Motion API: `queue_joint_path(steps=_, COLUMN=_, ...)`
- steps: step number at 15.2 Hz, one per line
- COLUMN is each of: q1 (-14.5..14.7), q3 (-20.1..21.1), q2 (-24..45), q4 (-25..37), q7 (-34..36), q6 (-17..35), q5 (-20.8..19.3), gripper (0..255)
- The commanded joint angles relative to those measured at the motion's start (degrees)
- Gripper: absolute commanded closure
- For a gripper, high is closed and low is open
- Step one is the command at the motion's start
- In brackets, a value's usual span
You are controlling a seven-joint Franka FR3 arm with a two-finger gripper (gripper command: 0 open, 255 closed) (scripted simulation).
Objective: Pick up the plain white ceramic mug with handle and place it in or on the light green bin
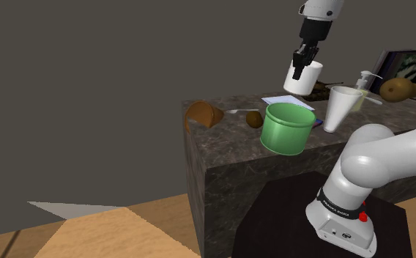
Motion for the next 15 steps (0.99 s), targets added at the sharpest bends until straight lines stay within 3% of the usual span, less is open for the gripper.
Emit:
queue_joint_path(steps=1, q1=-0.1, q3=-0.1, q2=-1.1, q4=-2.2, q7=0.1, q6=1.1, q5=-0.1, gripper=255)
queue_joint_path(steps=15, q1=-0.5, q3=-0.7, q2=-5.3, q4=-14.8, q7=0.3, q6=9.5, q5=-0.9, gripper=255)
